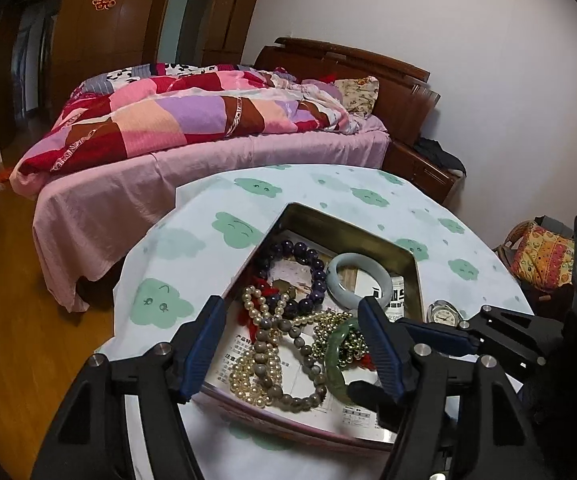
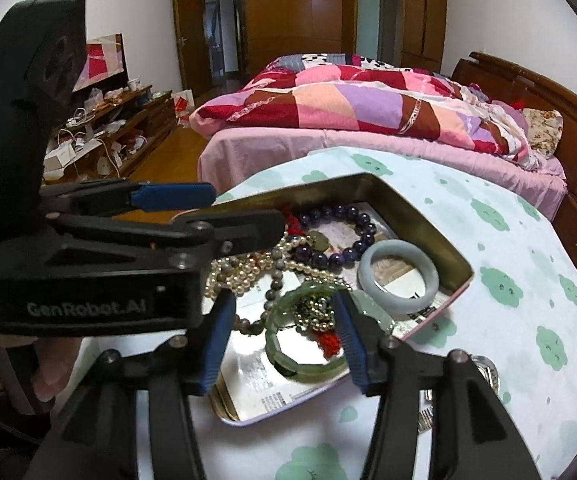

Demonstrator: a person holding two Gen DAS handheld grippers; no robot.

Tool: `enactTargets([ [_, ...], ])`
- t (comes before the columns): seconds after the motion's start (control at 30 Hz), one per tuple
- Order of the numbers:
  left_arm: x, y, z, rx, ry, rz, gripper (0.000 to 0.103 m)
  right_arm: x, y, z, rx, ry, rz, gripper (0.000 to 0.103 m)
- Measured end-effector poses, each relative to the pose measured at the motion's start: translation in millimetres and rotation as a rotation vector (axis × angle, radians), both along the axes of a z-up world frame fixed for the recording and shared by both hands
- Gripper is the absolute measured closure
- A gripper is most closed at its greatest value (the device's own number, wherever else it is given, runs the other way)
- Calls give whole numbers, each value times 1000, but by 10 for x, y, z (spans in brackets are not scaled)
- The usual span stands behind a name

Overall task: Organize jewelry
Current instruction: 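Open both tools to drop the bracelet and bangle into the tin, then move the right tool to the thin silver bangle and grasp it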

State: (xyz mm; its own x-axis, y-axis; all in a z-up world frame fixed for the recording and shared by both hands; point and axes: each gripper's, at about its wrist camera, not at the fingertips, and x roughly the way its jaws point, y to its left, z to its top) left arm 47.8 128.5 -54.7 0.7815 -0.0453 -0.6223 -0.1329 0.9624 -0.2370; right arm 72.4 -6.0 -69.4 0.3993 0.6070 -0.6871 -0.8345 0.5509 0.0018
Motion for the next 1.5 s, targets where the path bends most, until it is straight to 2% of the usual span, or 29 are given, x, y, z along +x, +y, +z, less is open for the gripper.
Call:
enactTargets([
  [0.23, 13, 45, -43, 8, 12, 42, 34, 45, -145, 35, 15, -4, -46, 44],
  [0.4, -3, -14, -29, 38, 8, 48, 34, 155, -403, 16, 3, -4, -128, 41],
  [0.57, 10, -99, -70, 57, 23, 39, 34, 364, -691, -50, -21, 14, -266, 27],
  [0.63, 19, -117, -84, 63, 30, 39, 34, 471, -771, -102, -43, 26, -330, 15],
  [0.7, 20, -141, -85, 77, 33, 40, 34, 546, -781, -144, -63, 45, -360, 13],
  [1.07, 121, -240, -82, 88, 36, 24, 32, 800, -832, -345, -114, 137, -417, 15],
  [1.13, 126, -262, -79, 91, 36, 19, 32, 793, -835, -389, -129, 159, -414, 31],
  [1.17, 126, -271, -77, 92, 35, 17, 32, 773, -843, -386, -126, 152, -410, 36],
  [1.4, 131, -422, -10, 117, 19, -17, 32, 579, -1002, -250, -75, 102, -406, 37],
  [1.5, 166, -623, 31, 135, 9, -77, 32, 546, -1174, -135, -32, 76, -440, 37],
])
